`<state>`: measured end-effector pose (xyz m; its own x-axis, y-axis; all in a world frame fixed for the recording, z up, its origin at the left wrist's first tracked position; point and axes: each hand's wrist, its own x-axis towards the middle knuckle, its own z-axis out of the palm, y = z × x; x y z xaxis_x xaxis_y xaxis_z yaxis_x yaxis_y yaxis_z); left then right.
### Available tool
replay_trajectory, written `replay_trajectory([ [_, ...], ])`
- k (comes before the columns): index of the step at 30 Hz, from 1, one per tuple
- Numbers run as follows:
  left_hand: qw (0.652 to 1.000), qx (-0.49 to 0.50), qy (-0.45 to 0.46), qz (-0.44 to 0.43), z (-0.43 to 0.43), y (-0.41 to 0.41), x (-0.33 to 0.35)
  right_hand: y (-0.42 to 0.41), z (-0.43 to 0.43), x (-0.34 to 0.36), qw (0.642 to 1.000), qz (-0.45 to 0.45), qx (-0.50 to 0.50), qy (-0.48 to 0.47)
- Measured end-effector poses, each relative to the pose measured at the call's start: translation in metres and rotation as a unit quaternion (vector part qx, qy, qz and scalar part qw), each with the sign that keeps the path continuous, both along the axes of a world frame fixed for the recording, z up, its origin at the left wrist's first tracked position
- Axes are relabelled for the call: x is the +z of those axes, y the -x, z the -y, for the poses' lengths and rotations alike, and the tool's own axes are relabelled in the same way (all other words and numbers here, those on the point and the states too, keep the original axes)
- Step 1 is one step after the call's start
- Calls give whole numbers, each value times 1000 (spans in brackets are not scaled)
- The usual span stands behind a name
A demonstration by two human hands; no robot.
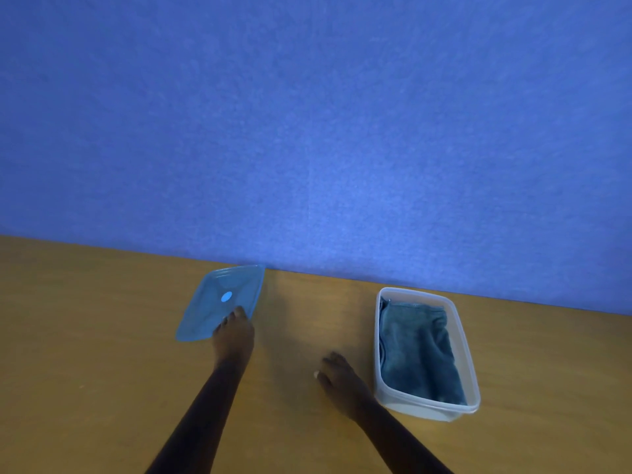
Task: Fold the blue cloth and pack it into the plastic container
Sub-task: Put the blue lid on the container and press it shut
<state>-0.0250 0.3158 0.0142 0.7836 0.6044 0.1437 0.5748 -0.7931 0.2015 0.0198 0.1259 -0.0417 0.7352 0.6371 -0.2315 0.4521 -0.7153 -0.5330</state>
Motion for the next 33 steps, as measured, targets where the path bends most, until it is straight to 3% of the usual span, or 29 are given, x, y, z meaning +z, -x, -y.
replay_trajectory([
  [2,1000,0,25,3,9,-4,18,-2,-3,5,1000,-9,-14,-26],
  [4,993,28,113,34,18,-13,35,-5,-6,12,997,-14,-40,-61],
  [9,934,20,225,278,48,-22,75,-17,-7,43,978,-66,-121,-156],
  [12,866,7,344,364,62,-29,95,-24,0,62,929,-162,-212,-255],
  [16,697,-25,569,436,86,-33,112,-31,21,93,789,-346,-309,-403],
  [17,668,-35,607,430,93,-32,115,-34,29,100,769,-363,-307,-427],
  [19,647,-57,645,403,109,-28,116,-42,47,108,744,-373,-306,-462],
  [22,647,-88,667,358,127,-26,110,-53,75,110,727,-365,-337,-475],
  [24,669,-98,664,319,138,-26,101,-59,95,108,731,-340,-370,-463],
  [28,759,-61,619,193,156,-27,73,-65,130,99,749,-270,-427,-430],
  [33,852,-88,505,107,168,-16,34,-63,160,81,817,-155,-434,-346],
])
